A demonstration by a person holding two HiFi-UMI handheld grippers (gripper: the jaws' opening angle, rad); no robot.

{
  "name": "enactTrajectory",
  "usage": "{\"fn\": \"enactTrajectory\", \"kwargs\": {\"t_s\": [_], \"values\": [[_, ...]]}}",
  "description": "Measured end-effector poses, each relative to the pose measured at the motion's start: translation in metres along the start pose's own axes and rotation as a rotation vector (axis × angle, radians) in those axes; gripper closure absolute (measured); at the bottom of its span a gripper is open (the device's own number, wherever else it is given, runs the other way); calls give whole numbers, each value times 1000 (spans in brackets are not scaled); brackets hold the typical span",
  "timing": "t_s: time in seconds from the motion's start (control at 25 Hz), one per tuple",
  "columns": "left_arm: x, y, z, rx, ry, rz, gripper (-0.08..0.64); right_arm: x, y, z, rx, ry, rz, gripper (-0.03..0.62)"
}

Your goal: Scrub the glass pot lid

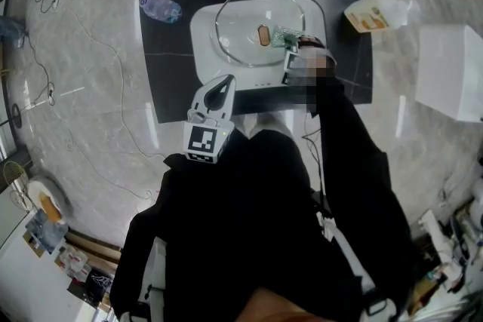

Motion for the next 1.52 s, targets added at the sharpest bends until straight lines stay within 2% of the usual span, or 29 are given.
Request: {"fn": "enactTrajectory", "kwargs": {"t_s": [0.16, 0.28, 0.68, 0.84, 1.12, 1.4, 1.52], "values": [[0, 3, -1, 0, -6, 2, 557, 18, -3, 0, 8, 25, 34, 529], [0, 4, -4, 7, -40, -3, 557, 27, -7, 3, 12, 29, 39, 529], [0, 9, -7, 5, -40, 8, 557, 64, -15, 10, 25, 46, 123, 529], [1, 12, -7, 0, -15, 22, 557, 66, -18, 12, 32, 41, 131, 529], [1, 15, -10, 5, -19, 24, 557, 89, -20, 13, 56, 75, 247, 529], [1, 18, -10, -2, -2, 32, 557, 92, -18, 12, 53, 81, 281, 529], [1, 18, -12, 0, -17, 27, 557, 93, -12, 13, 45, 94, 295, 529]]}}
Point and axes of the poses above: the fingertips, and each gripper's own axes: y backward along the fingers, x to its left, z out of its top, the point moved 3 cm from there along y, backward along the fingers, and after that the axes turned 6 degrees about z, right-handed, at the moved point
